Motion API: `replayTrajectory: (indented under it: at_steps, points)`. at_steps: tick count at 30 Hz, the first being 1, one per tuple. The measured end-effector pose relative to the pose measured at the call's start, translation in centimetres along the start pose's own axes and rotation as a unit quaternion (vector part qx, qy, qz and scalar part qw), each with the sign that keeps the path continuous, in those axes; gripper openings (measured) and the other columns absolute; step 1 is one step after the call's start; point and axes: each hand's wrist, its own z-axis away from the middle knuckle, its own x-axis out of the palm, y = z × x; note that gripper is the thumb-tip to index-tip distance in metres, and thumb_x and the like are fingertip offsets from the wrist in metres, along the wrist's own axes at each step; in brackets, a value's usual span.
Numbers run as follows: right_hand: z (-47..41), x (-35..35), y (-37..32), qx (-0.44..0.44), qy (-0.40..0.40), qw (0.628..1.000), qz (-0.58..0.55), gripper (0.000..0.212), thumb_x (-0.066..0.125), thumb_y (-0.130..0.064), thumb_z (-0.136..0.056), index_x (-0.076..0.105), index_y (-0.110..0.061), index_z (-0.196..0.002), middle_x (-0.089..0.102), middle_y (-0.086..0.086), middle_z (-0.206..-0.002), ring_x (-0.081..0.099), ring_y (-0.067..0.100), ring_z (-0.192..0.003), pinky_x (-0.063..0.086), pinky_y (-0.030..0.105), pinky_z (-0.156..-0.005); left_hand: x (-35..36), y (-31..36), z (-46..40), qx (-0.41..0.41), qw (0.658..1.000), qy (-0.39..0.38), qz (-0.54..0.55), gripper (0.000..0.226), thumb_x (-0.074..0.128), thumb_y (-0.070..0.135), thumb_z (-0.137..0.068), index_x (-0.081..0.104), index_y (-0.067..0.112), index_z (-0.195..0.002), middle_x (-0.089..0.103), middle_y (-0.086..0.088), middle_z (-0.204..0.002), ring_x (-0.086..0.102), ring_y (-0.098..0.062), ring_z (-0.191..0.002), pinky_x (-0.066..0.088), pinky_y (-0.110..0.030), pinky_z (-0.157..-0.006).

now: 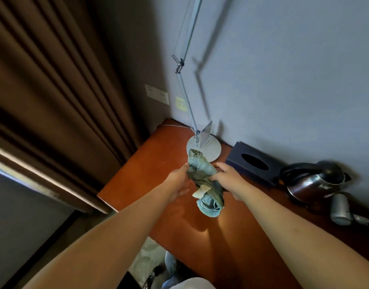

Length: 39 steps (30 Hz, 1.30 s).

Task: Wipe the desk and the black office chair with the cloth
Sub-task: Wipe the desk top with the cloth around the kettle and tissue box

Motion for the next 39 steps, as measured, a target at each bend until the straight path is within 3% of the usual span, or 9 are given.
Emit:
replayTrajectory:
  at_steps: [1, 4, 9, 16, 22, 29, 34, 36, 39]
  points:
    - [-0.3, 0.7, -0.5, 0.001, -0.006, 1.000, 0.005, 0.040, 0.064, -0.007, -0.088, 0.061, -0.023, -0.124, 0.068, -0.003, -0.113, 0.065, 0.017, -0.104, 0.056, 0.038, -0.092, -0.8, 0.1, -0.2, -0.002, 1.000, 0.005, 0.014, 0.045, 0.048, 0.048, -0.101, 0.055, 0.014, -0.129, 0.063, -0.011, -0.121, 0.062, -0.027, -0.113, 0.056, -0.041, -0.090]
    - [-1.1, 2.6, -1.7, -0.004, -0.022, 1.000, 0.020, 0.036, 0.065, -0.007, -0.087, 0.062, -0.024, -0.119, 0.068, -0.003, -0.112, 0.065, 0.017, -0.103, 0.055, 0.039, -0.093, -2.7, 0.2, -0.4, 0.013, 0.997, -0.002, 0.070, 0.041, 0.047, 0.054, -0.100, 0.053, 0.024, -0.128, 0.061, -0.005, -0.126, 0.062, -0.025, -0.110, 0.055, -0.045, -0.096]
    - [-1.8, 4.4, -2.3, -0.019, -0.031, 0.998, 0.051, 0.037, 0.063, -0.009, -0.085, 0.064, -0.025, -0.119, 0.069, -0.003, -0.111, 0.064, 0.017, -0.104, 0.055, 0.043, -0.095, -4.2, -0.6, -0.2, 0.040, 0.997, -0.016, 0.065, 0.073, 0.056, 0.076, -0.082, 0.053, 0.026, -0.134, 0.065, -0.004, -0.126, 0.063, -0.025, -0.114, 0.054, -0.043, -0.097]
    - [-4.4, 6.6, -2.2, -0.018, -0.044, 0.996, 0.080, 0.058, 0.063, -0.019, -0.079, 0.056, -0.027, -0.136, 0.065, -0.001, -0.125, 0.062, 0.020, -0.112, 0.054, 0.046, -0.099, -5.1, -0.4, -1.6, 0.058, 0.998, -0.001, 0.028, 0.058, 0.072, 0.048, -0.086, 0.054, 0.017, -0.132, 0.070, -0.008, -0.112, 0.068, -0.027, -0.100, 0.058, -0.047, -0.090]
    - [-10.0, 8.6, -2.6, -0.026, -0.043, 0.991, 0.124, 0.042, 0.063, -0.017, -0.076, 0.065, -0.030, -0.116, 0.070, -0.001, -0.104, 0.067, 0.018, -0.095, 0.057, 0.045, -0.090, -6.9, 1.3, -7.2, 0.016, 0.999, 0.013, 0.038, 0.051, 0.070, 0.044, -0.089, 0.055, 0.020, -0.131, 0.071, -0.006, -0.111, 0.070, -0.025, -0.098, 0.062, -0.045, -0.080]
    - [-20.3, 12.0, -5.5, -0.132, 0.067, 0.942, 0.303, 0.050, 0.057, -0.008, -0.084, 0.060, -0.023, -0.132, 0.048, 0.007, -0.119, 0.053, 0.033, -0.110, 0.050, 0.043, -0.088, -9.9, 5.4, -16.9, 0.022, 0.996, 0.037, 0.075, 0.032, 0.065, 0.034, -0.095, 0.057, 0.014, -0.119, 0.070, -0.010, -0.111, 0.072, -0.026, -0.093, 0.063, -0.042, -0.074]
    - [-28.0, 15.2, -3.8, -0.155, 0.110, 0.890, 0.414, 0.053, 0.064, -0.018, -0.084, 0.058, -0.029, -0.135, 0.046, 0.006, -0.128, 0.046, 0.033, -0.122, 0.048, 0.045, -0.095, -12.2, 6.7, -24.5, 0.074, 0.977, 0.136, -0.148, 0.049, 0.059, 0.035, -0.093, 0.035, 0.024, -0.134, 0.062, -0.004, -0.111, 0.064, -0.026, -0.087, 0.052, -0.035, -0.072]
    - [-30.4, 16.6, -2.2, -0.094, 0.061, 0.888, 0.446, 0.048, 0.059, -0.037, -0.094, 0.049, -0.034, -0.141, 0.036, 0.005, -0.144, 0.033, 0.031, -0.137, 0.040, 0.043, -0.107, -12.9, 5.9, -27.3, 0.073, 0.955, 0.134, -0.253, 0.065, 0.057, 0.033, -0.090, 0.021, 0.035, -0.145, 0.051, -0.009, -0.130, 0.058, -0.034, -0.110, 0.050, -0.041, -0.087]
    - [-32.7, 18.8, 0.1, -0.072, 0.066, 0.883, 0.460, 0.054, 0.045, -0.052, -0.100, 0.034, -0.040, -0.151, 0.022, 0.004, -0.163, 0.020, 0.028, -0.151, 0.028, 0.047, -0.116, -13.8, 5.0, -30.3, 0.175, 0.834, 0.148, -0.502, 0.073, 0.055, 0.040, -0.094, 0.013, 0.043, -0.153, 0.018, -0.004, -0.158, 0.021, -0.032, -0.145, 0.027, -0.046, -0.116]
